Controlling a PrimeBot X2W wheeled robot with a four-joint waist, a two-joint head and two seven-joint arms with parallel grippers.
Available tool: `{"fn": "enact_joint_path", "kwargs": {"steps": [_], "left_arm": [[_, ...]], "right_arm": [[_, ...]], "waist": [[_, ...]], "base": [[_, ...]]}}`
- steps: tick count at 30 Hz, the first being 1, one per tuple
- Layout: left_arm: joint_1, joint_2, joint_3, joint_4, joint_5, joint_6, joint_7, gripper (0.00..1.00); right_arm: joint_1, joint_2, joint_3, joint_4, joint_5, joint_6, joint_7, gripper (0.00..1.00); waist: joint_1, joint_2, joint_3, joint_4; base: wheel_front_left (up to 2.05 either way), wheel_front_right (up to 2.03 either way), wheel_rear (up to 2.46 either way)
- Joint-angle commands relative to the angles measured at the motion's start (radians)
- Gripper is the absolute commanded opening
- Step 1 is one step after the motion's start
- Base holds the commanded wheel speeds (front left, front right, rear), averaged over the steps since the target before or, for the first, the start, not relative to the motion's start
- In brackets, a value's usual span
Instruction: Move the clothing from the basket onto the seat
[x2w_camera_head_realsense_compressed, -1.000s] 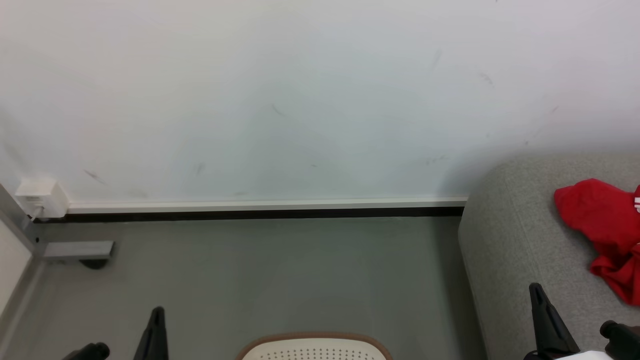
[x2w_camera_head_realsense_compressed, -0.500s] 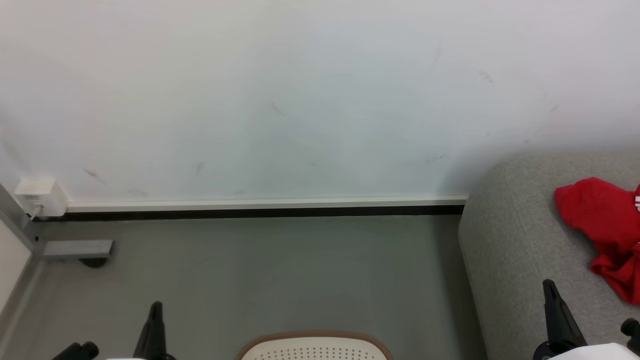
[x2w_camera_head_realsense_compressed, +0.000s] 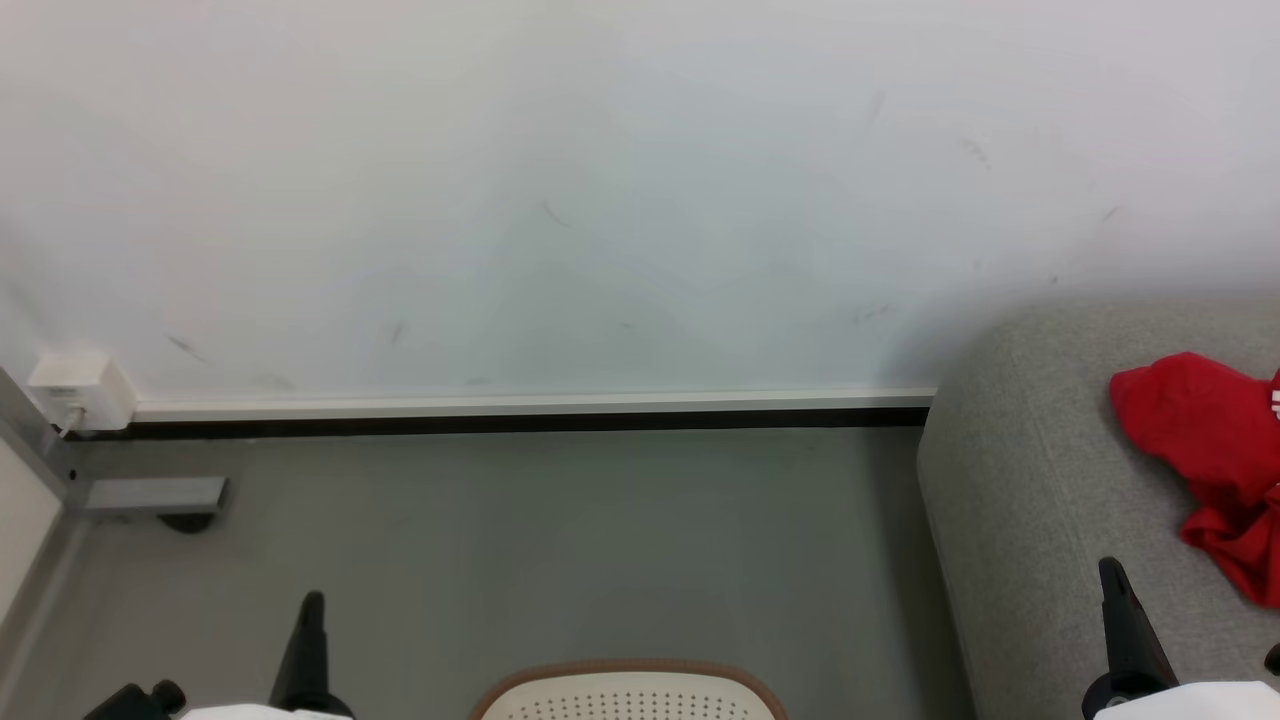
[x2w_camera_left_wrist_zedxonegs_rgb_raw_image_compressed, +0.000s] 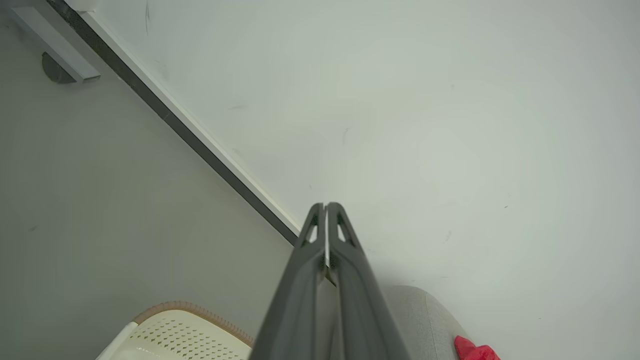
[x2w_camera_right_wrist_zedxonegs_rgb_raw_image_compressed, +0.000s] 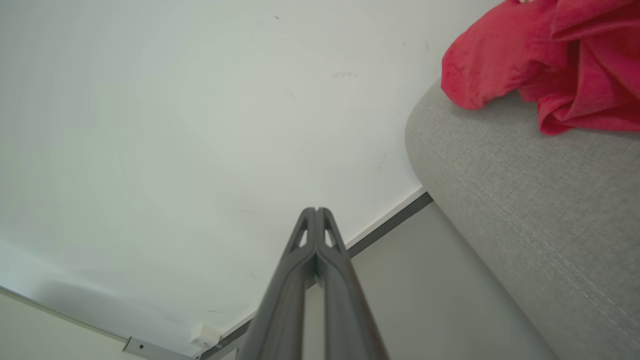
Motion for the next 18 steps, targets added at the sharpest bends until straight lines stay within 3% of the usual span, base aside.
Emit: {"fn": "enact_joint_path", "kwargs": {"steps": [1,18], "left_arm": [[-0.023,0.008,0.005,-0.017,-0.037,-0.006,0.008,0.00],[-0.033,0.009,0.009,-0.030,-0.215,-0.012,0.055,0.00]], "right_arm": [[-0.030,-0.003,-0.009,-0.013,0.030,-0.001,0.007,0.00],[-0.035,0.011,-0.045,-0.016,0.186,-0.001,0.055,0.00]], "waist": [[0.0000,0.0000,0.000,0.000],[0.0000,0.0000,0.006,0.000]], "base": [[0.00,0.00,0.00],[0.00,0.00,0.00]]}}
